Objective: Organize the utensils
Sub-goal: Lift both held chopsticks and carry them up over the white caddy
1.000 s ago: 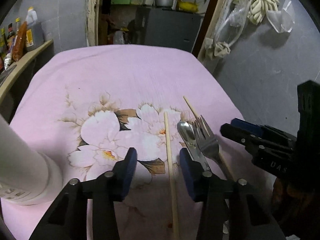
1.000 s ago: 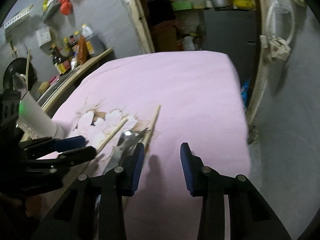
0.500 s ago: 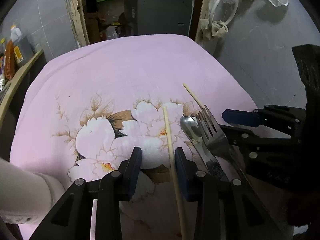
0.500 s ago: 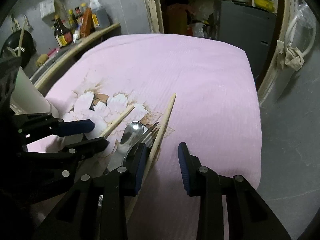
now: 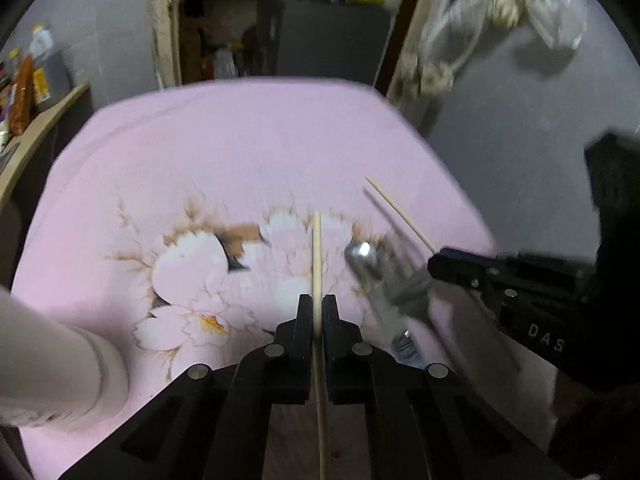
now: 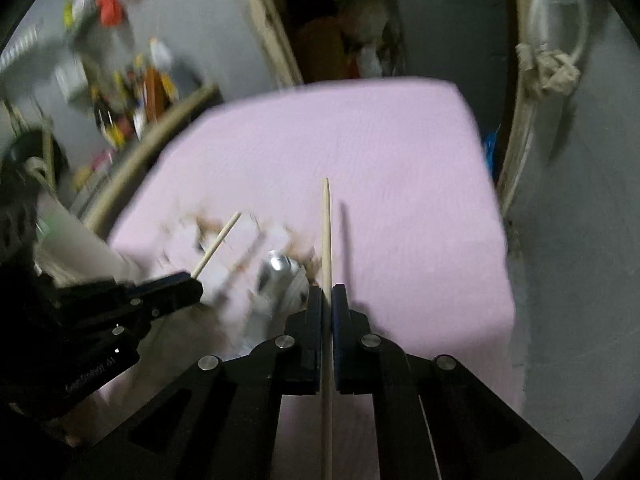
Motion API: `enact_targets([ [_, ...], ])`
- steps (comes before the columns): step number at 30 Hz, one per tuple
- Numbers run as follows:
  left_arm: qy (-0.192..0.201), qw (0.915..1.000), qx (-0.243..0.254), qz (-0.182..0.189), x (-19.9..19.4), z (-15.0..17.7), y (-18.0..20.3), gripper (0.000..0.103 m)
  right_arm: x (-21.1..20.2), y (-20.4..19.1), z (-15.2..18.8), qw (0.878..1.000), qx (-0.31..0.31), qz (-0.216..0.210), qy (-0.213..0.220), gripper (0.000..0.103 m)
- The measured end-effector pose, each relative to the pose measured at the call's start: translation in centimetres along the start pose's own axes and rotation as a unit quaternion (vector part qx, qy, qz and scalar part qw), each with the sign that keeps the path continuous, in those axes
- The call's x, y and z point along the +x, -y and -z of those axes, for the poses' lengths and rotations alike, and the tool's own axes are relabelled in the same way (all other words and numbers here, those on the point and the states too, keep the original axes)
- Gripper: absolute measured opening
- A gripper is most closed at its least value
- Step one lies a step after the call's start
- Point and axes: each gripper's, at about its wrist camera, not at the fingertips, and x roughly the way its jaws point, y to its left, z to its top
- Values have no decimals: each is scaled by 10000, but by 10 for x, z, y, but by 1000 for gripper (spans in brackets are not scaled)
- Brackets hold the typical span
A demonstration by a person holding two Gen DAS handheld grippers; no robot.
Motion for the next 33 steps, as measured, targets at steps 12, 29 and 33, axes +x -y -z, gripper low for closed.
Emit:
enact_targets([
  [12, 1841, 9790, -701, 524, -110, -6, -29, 5, -86, -61, -16, 9745, -155, -777, 2100, 4],
  [29, 3295, 9360, -1202, 280, -246, -26, -145, 5, -105, -226, -55, 9368, -467, -1519, 3116, 4],
  [33, 3513, 9252, -1413, 228, -259, -26, -179, 5, -99, -252, -60, 9237, -341, -1703, 3415, 4],
])
